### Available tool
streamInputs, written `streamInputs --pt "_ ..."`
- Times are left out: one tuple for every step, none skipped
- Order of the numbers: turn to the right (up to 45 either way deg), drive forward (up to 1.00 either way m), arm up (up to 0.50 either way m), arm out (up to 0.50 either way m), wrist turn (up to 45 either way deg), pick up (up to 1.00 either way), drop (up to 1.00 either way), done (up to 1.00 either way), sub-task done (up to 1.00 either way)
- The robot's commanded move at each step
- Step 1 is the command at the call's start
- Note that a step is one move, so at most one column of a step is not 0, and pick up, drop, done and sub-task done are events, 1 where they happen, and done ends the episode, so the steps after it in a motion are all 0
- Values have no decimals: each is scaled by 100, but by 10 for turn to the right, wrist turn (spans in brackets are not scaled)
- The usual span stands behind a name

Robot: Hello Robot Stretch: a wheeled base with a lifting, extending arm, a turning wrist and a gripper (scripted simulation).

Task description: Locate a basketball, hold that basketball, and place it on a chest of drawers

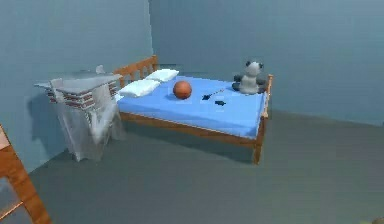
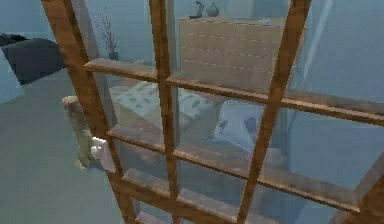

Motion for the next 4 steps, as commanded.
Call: streamInputs --pt "60 0 0 0 0 0 0 0 0" --pt "0 30 0 0 0 0 0 0 0" --pt "90 0 0 0 0 0 0 0 0" --pt "0 100 0 0 0 0 0 0 0"
